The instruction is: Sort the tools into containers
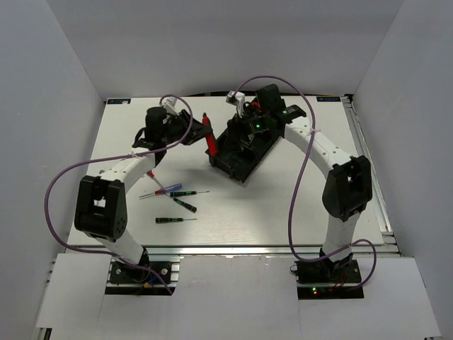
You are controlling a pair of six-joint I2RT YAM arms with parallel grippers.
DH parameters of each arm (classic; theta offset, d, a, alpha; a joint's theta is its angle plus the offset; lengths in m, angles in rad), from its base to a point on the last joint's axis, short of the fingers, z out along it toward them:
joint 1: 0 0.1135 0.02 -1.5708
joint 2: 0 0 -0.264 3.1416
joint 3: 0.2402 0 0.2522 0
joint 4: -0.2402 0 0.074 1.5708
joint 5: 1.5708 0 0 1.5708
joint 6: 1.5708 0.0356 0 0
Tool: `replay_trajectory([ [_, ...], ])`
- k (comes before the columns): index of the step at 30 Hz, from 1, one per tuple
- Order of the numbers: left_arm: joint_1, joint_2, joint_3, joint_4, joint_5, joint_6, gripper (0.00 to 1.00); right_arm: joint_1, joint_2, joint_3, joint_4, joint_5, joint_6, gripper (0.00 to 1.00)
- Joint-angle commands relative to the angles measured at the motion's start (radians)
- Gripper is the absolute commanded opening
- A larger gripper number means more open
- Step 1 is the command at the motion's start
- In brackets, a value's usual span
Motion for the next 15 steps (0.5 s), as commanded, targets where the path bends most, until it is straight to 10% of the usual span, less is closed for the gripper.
replay_trajectory([
  [1,-0.061,0.002,0.018,0.106,0.028,-0.040,0.00,0.011,0.016,0.066,0.059,-0.001,0.184,0.88],
  [15,-0.113,0.047,0.050,0.117,0.026,-0.063,0.00,0.065,-0.041,-0.097,0.234,0.150,0.387,0.77],
])
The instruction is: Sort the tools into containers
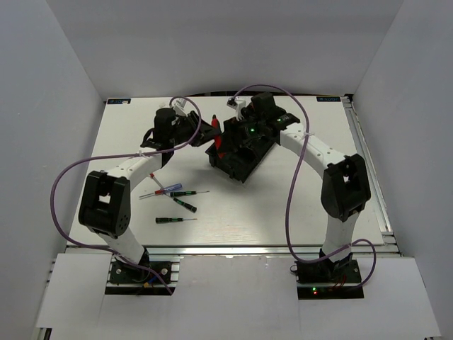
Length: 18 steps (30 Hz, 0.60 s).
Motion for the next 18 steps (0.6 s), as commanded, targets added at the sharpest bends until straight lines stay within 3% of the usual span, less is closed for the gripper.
replay_trajectory([
  [1,-0.025,0.000,0.047,0.043,0.010,-0.011,0.00,0.029,-0.049,-0.018,0.089,0.036,0.083,0.77],
  [5,-0.037,0.004,0.046,0.043,0.008,-0.008,0.00,0.038,-0.040,-0.015,0.138,0.043,0.122,0.72],
  [11,-0.042,-0.012,0.032,0.043,0.000,-0.004,0.00,0.043,-0.043,-0.020,0.159,0.104,0.149,0.50],
  [16,-0.042,-0.023,0.027,0.045,0.005,0.006,0.01,0.043,-0.049,-0.047,0.159,0.113,0.138,0.06],
  [17,-0.042,-0.023,0.027,0.046,0.016,0.009,0.05,0.043,-0.052,-0.051,0.159,0.110,0.139,0.01],
  [18,-0.042,-0.023,0.032,0.046,0.020,0.011,0.19,0.044,-0.055,-0.055,0.162,0.104,0.138,0.00],
])
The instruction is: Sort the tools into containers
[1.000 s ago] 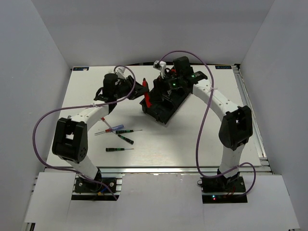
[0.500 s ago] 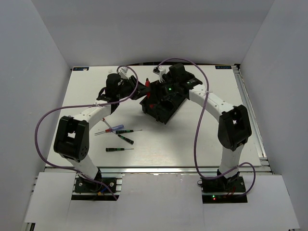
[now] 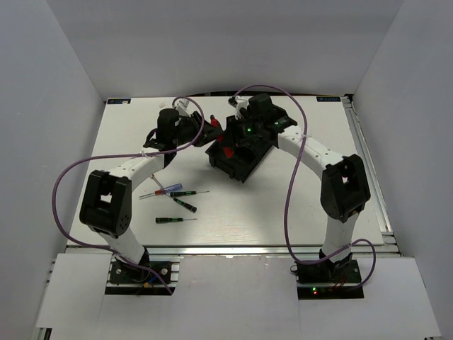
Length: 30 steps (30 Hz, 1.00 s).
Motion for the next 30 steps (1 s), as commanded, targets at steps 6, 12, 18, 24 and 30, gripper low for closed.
replay_trajectory([
  [6,-0.010,-0.051,0.032,0.031,0.070,0.035,0.79,0.001,-0.073,-0.016,0.060,-0.034,-0.059,0.00],
  [12,0.005,-0.081,0.038,0.031,0.080,0.066,0.89,-0.045,-0.082,-0.009,0.048,0.007,-0.206,0.00],
  [18,0.075,-0.140,-0.003,0.013,0.075,0.086,0.98,-0.145,-0.070,0.047,0.065,0.096,-0.399,0.00],
  [24,0.163,-0.230,-0.062,-0.044,0.060,0.124,0.98,-0.228,-0.013,0.070,0.103,0.251,-0.755,0.00],
  [30,0.229,-0.293,-0.097,-0.087,0.046,0.142,0.98,-0.271,0.097,0.108,0.229,0.397,-0.895,0.00],
])
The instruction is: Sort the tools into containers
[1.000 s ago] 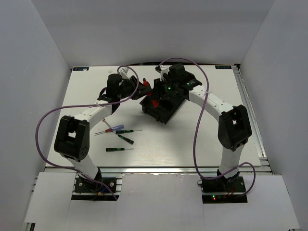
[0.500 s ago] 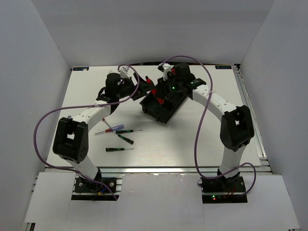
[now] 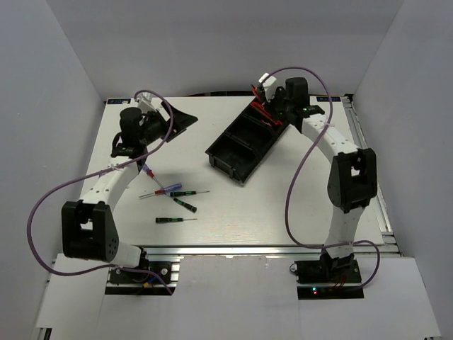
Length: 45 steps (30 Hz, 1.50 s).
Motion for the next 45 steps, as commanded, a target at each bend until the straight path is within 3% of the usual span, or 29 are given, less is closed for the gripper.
replay_trajectory([
  [1,0.024,-0.058,-0.019,-0.051,-0.016,0.038,0.98,-0.014,0.078,0.075,0.123,0.116,-0.138,0.00],
  [9,0.062,-0.121,0.055,-0.240,-0.145,0.147,0.98,-0.046,0.191,0.106,0.265,0.099,-0.156,0.00],
  [15,0.085,-0.153,0.030,-0.266,-0.145,0.144,0.98,-0.048,0.270,0.159,0.309,0.124,-0.148,0.08],
  [19,0.087,-0.172,0.019,-0.284,-0.149,0.146,0.98,-0.048,0.306,0.167,0.314,0.113,-0.156,0.24],
  [24,0.096,-0.182,0.023,-0.309,-0.160,0.156,0.98,-0.049,0.323,0.163,0.331,0.121,-0.159,0.35],
  [30,0.113,-0.189,0.021,-0.326,-0.171,0.153,0.98,-0.054,0.307,0.137,0.348,0.124,-0.162,0.56],
  [34,0.126,-0.193,-0.008,-0.298,-0.172,0.095,0.98,-0.060,0.290,0.124,0.335,0.104,-0.158,0.57],
  [39,0.165,-0.182,-0.019,-0.307,-0.137,0.074,0.98,-0.063,0.228,0.112,0.271,0.076,-0.123,0.57],
  [45,0.180,-0.172,-0.005,-0.488,-0.206,0.124,0.98,-0.072,0.080,0.130,-0.075,-0.258,-0.176,0.63],
])
